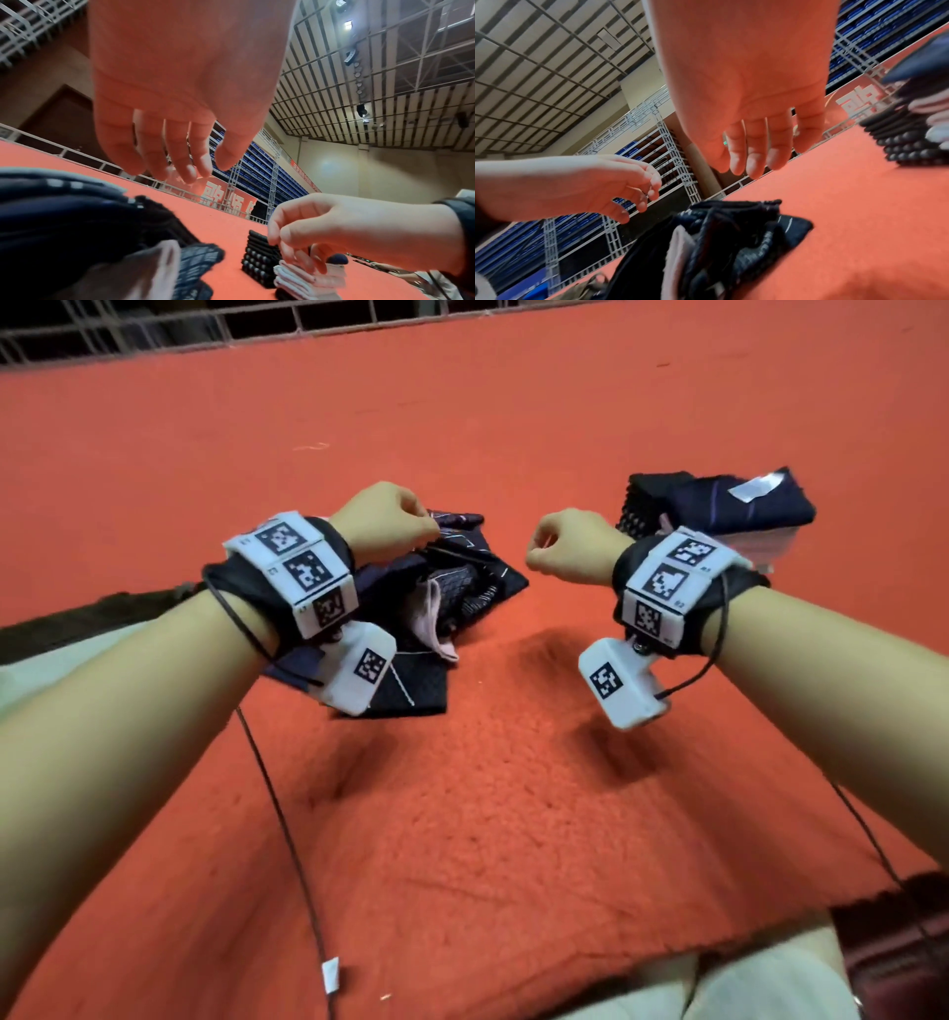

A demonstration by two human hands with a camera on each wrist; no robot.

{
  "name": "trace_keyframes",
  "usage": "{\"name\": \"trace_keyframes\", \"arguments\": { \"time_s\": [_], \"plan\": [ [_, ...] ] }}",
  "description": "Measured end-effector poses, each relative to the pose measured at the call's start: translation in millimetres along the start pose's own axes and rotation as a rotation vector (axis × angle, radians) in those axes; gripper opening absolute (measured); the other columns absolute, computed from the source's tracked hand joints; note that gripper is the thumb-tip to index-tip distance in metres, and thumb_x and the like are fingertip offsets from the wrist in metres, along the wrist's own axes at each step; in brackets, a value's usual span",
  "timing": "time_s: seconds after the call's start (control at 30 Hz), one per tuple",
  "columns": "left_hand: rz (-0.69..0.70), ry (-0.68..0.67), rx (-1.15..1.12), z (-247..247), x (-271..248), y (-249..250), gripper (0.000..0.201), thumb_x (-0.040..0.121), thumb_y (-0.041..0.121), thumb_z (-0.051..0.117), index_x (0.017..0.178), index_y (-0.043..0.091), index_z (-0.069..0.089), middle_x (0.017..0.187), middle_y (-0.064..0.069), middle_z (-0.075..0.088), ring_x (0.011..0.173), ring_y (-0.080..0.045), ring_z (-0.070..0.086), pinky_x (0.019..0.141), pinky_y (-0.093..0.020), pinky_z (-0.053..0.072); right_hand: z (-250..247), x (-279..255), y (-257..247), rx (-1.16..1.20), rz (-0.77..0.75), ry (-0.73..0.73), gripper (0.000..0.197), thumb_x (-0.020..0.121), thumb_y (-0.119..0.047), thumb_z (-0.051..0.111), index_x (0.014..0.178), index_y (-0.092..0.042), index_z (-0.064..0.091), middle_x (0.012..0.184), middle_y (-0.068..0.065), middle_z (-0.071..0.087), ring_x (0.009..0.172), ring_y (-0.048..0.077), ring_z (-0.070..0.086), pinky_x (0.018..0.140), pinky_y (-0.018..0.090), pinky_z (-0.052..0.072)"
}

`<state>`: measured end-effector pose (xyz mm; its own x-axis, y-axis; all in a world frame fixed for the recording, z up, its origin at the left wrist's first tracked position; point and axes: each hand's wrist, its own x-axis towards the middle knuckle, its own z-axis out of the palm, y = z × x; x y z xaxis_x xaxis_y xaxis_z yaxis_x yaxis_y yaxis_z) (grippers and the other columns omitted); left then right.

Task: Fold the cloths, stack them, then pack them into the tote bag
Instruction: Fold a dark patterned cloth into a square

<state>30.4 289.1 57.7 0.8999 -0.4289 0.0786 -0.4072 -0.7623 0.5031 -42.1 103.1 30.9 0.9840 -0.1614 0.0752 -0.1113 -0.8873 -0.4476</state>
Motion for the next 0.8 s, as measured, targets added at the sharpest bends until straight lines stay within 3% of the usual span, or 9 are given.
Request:
{"name": "trace_keyframes", "arguments": {
  "time_s": [0.17,0.3,0.37,0.43,0.5,0.6,0.67,0.7,0.8],
  "plan": [
    [-0.082,0.043,0.034,-8.1,-23.6,-52.4,0.018,0.085,0.020,0.056,0.067,0.017,0.054,0.058,0.000,0.049,0.055,-0.015,0.045,0.051,-0.021,0.035,43.3,-2.3,-38.9,0.019,-0.034,-0.139,0.020,0.086,-0.022,0.056,0.090,-0.006,0.067,0.081,0.008,0.061,0.072,0.020,0.052,0.065,0.025,0.039],
    [-0.157,-0.066,0.070,-3.7,-46.0,-88.6,0.021,0.087,0.024,0.057,0.068,0.016,0.056,0.066,-0.003,0.057,0.054,-0.012,0.048,0.051,-0.022,0.037,79.3,-4.6,-63.2,-0.013,-0.006,-0.203,0.032,0.087,-0.031,0.056,0.064,-0.008,0.052,0.066,0.009,0.054,0.074,0.023,0.051,0.059,0.026,0.035],
    [-0.206,-0.133,0.162,0.8,-54.5,-100.7,0.030,0.089,0.032,0.056,0.066,0.012,0.058,0.061,-0.003,0.056,0.052,-0.016,0.049,0.045,-0.020,0.037,92.1,-5.7,-72.5,-0.039,0.007,-0.232,0.033,0.087,-0.038,0.055,0.074,-0.008,0.054,0.079,0.012,0.060,0.083,0.025,0.055,0.067,0.025,0.037],
    [-0.283,-0.218,0.238,5.8,-61.2,-108.5,0.040,0.089,0.043,0.053,0.068,0.010,0.058,0.062,-0.003,0.058,0.052,-0.018,0.051,0.038,-0.018,0.034,99.4,-6.9,-78.0,-0.136,0.009,-0.244,0.044,0.088,-0.046,0.053,0.100,-0.004,0.060,0.106,0.016,0.064,0.099,0.030,0.059,0.075,0.029,0.040],
    [-0.353,-0.318,0.220,12.4,-64.9,-113.2,0.044,0.089,0.048,0.052,0.070,0.009,0.055,0.065,-0.002,0.061,0.053,-0.018,0.051,0.039,-0.017,0.036,101.6,-10.9,-81.6,-0.265,0.002,-0.232,0.055,0.092,-0.048,0.049,0.115,0.001,0.056,0.115,0.017,0.061,0.108,0.031,0.057,0.082,0.032,0.043],
    [-0.384,-0.378,0.166,19.2,-65.1,-117.2,0.047,0.089,0.047,0.054,0.063,0.008,0.056,0.046,0.002,0.058,0.053,-0.019,0.049,0.043,-0.018,0.038,104.3,-17.4,-83.0,-0.336,0.009,-0.274,0.055,0.092,-0.050,0.049,0.114,0.000,0.057,0.117,0.017,0.061,0.108,0.030,0.058,0.082,0.032,0.042],
    [-0.384,-0.357,0.151,20.2,-65.2,-118.0,0.042,0.089,0.042,0.057,0.063,0.009,0.056,0.052,-0.001,0.058,0.050,-0.017,0.048,0.037,-0.014,0.035,107.8,-20.7,-84.2,-0.315,0.024,-0.343,0.053,0.092,-0.048,0.050,0.112,-0.001,0.058,0.115,0.016,0.062,0.106,0.030,0.059,0.081,0.030,0.042],
    [-0.384,-0.343,0.127,20.5,-65.2,-118.9,0.039,0.089,0.039,0.058,0.064,0.010,0.055,0.059,-0.003,0.057,0.048,-0.016,0.047,0.036,-0.013,0.034,109.4,-21.4,-83.8,-0.283,0.043,-0.376,0.049,0.092,-0.047,0.051,0.105,-0.001,0.060,0.108,0.015,0.064,0.099,0.030,0.061,0.077,0.030,0.043],
    [-0.408,-0.313,-0.005,21.0,-67.7,-121.8,0.035,0.089,0.031,0.062,0.064,0.010,0.051,0.063,-0.004,0.051,0.031,-0.009,0.042,0.035,-0.012,0.032,111.6,-20.3,-78.6,-0.108,0.116,-0.427,0.037,0.090,-0.039,0.059,0.068,-0.010,0.051,0.067,0.004,0.062,0.048,0.015,0.057,0.049,0.024,0.042]
  ]
}}
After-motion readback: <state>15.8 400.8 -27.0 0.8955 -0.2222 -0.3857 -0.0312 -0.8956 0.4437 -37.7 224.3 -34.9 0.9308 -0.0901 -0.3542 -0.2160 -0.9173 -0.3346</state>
